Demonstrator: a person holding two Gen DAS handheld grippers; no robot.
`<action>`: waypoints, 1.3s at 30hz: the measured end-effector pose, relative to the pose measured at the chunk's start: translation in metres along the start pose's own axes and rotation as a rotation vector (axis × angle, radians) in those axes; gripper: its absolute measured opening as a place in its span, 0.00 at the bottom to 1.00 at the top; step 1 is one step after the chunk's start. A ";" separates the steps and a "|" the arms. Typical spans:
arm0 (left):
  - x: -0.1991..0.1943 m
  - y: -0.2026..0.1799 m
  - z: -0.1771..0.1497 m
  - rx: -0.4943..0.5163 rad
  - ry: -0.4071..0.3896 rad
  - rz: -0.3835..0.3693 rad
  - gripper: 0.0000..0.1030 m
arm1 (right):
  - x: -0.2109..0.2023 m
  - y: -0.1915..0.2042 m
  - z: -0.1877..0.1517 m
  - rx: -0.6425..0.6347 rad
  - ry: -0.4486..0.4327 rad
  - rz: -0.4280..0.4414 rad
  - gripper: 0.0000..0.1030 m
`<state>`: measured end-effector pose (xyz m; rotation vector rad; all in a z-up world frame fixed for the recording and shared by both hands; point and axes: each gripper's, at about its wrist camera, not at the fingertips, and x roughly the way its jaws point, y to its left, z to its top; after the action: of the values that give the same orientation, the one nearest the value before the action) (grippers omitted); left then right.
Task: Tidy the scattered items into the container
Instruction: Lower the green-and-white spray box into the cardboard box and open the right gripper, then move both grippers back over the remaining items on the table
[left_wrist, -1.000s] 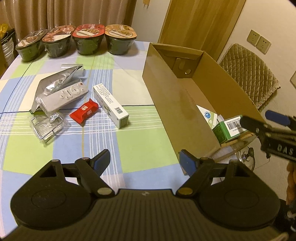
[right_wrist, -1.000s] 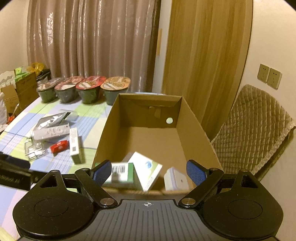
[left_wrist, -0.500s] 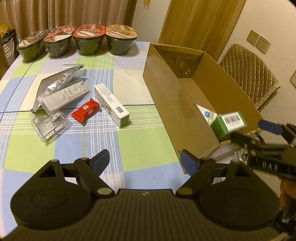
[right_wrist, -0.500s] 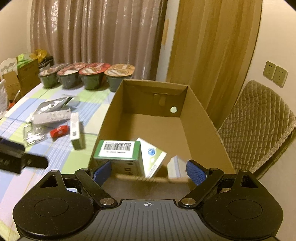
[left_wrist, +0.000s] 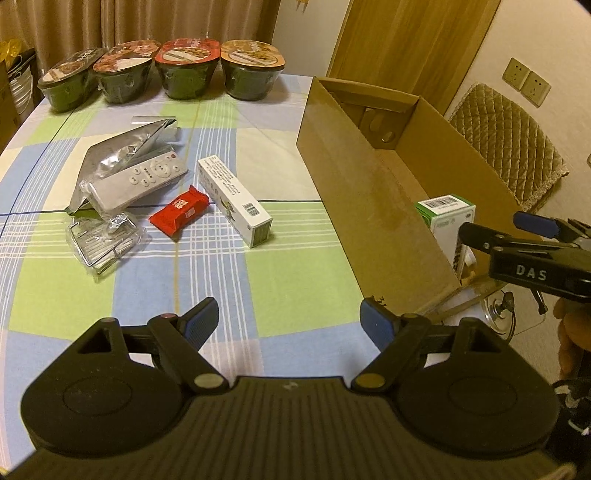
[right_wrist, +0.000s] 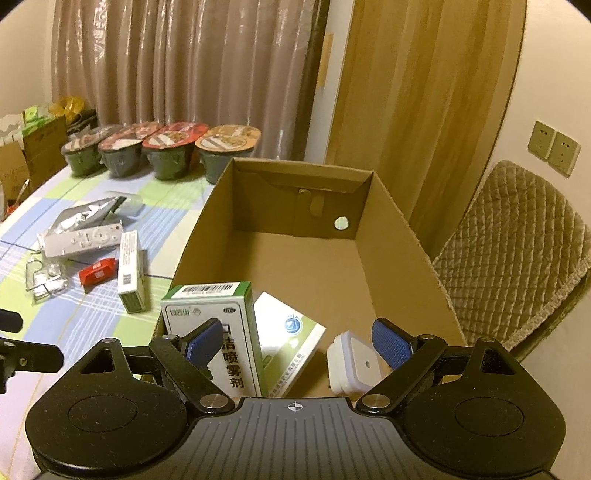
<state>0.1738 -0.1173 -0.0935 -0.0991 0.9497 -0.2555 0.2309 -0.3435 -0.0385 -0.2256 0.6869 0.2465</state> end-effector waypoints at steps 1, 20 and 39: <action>0.000 0.000 0.000 0.001 0.000 -0.001 0.78 | 0.003 0.001 0.001 -0.005 0.005 0.001 0.90; -0.003 0.019 0.003 -0.017 -0.013 0.023 0.78 | -0.009 0.015 0.019 0.000 -0.064 0.040 0.90; 0.003 0.125 0.003 0.122 -0.058 0.186 0.82 | 0.006 0.126 0.056 -0.153 -0.084 0.257 0.90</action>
<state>0.1998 0.0027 -0.1187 0.0931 0.8771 -0.1374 0.2310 -0.2069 -0.0156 -0.2719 0.6136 0.5526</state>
